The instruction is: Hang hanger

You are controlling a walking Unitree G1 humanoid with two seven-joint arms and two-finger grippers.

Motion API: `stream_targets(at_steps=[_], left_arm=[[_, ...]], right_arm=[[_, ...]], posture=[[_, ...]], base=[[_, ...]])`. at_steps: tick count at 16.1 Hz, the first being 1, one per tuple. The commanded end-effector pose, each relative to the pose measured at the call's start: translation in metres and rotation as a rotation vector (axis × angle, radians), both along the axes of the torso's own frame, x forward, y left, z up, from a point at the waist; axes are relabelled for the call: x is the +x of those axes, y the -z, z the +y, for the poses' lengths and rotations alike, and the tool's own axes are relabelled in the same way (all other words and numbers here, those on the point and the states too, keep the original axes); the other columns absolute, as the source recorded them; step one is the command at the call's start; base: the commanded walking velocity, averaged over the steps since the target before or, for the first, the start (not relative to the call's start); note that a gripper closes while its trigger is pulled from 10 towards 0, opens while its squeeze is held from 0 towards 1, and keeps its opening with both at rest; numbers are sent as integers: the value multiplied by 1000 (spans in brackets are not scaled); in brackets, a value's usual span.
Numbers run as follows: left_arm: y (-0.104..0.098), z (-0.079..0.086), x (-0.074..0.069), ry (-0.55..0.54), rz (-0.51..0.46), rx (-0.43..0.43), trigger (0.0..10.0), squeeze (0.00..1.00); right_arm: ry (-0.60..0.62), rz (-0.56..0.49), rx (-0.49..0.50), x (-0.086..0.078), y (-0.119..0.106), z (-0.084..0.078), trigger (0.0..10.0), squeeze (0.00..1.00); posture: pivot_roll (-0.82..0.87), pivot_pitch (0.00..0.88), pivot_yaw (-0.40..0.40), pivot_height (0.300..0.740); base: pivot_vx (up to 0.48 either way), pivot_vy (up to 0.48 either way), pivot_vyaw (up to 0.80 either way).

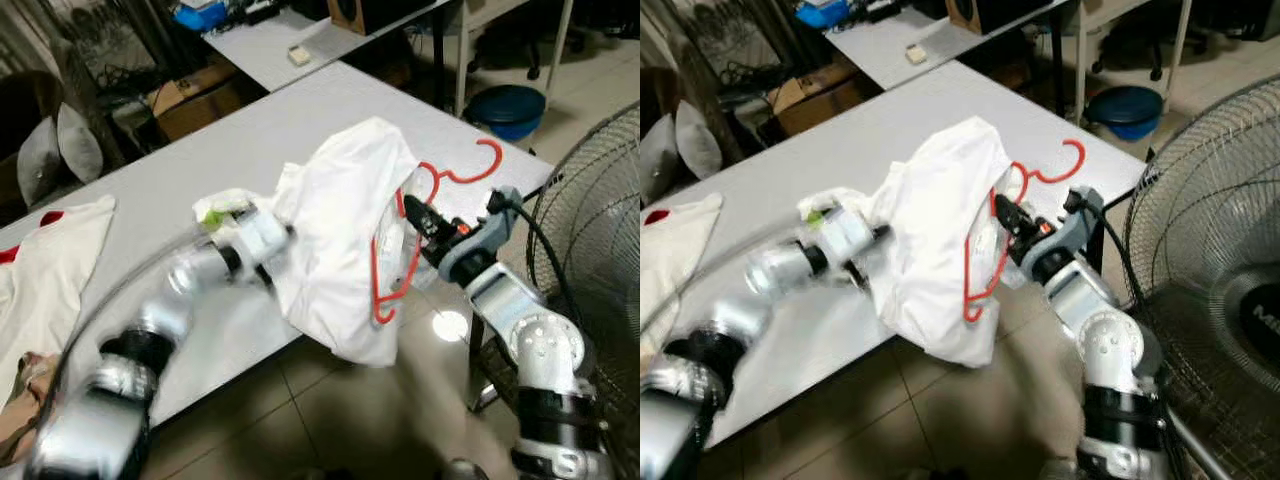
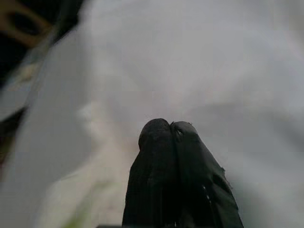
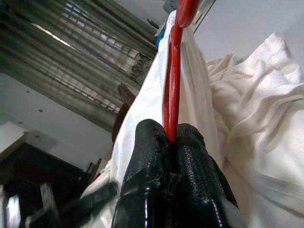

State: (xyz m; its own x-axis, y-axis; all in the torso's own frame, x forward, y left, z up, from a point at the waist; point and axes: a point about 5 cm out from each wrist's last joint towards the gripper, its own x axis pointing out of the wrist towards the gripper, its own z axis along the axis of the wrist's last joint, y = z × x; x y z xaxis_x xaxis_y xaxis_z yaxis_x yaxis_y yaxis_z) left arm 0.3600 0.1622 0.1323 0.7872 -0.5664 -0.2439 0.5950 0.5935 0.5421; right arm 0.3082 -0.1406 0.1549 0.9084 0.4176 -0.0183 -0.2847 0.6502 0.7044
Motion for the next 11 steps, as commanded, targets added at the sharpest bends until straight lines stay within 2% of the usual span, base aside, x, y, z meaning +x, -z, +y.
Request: stream_targets(at_steps=[1, 2, 3, 4, 5, 6, 7, 8, 9, 10, 11], left_arm=[[-10, 23, 8, -90, -28, 36, 0, 0], [-18, 28, 14, -111, -46, 49, 0, 0], [-22, 26, 15, -99, -47, 14, 0, 0], [-24, 15, 13, -33, 0, -148, 549, 0], [-23, 9, 11, 14, 39, -245, 10000, 0], [-20, 4, 8, 65, 78, -282, 10000, 0], [-4, -9, -10, 221, 182, -309, 10000, 843], [2, -14, -19, 294, 229, -327, 10000, 1000], [8, -20, -38, 416, 307, -341, 10000, 1000], [12, -21, -49, 470, 364, -316, 10000, 1000], [14, -21, -53, 486, 389, -297, 10000, 1000]], right_arm=[[-23, -19, 15, 4, -6, 11, 10000, 0], [-21, -14, 14, 5, -6, 14, 10000, 0], [-17, -12, 13, 5, -6, 14, 10000, 0], [-6, -12, 17, 6, -6, 13, 10000, 0], [1, -13, 21, 5, -7, 12, 10000, 0], [7, -12, 22, 5, -7, 11, 10000, 0], [36, -10, 27, 6, -7, 6, 10000, 0], [47, -10, 29, 6, -7, 4, 10000, 0], [56, -11, 28, 7, -7, 2, 10000, 0], [59, -10, 26, 8, -7, 0, 10000, 0], [60, -9, 26, 8, -7, 0, 10000, 0]], posture=[[-161, 18, 291, 740], [-164, 19, 293, 740], [-167, 20, 298, 740], [-167, 20, 299, 740], [-169, 23, 305, 740], [-170, 24, 306, 740], [-168, 28, 306, 740], [-167, 29, 305, 740], [-159, 34, 300, 740], [-155, 36, 298, 740], [-153, 37, 296, 740]], base=[[0, 0, 0], [0, 0, 0], [0, 0, 0], [0, 0, 0], [0, 0, 0], [0, 0, 0], [0, 0, 0], [0, 0, 0], [0, 0, 0], [0, 0, 0], [0, 0, 0]])
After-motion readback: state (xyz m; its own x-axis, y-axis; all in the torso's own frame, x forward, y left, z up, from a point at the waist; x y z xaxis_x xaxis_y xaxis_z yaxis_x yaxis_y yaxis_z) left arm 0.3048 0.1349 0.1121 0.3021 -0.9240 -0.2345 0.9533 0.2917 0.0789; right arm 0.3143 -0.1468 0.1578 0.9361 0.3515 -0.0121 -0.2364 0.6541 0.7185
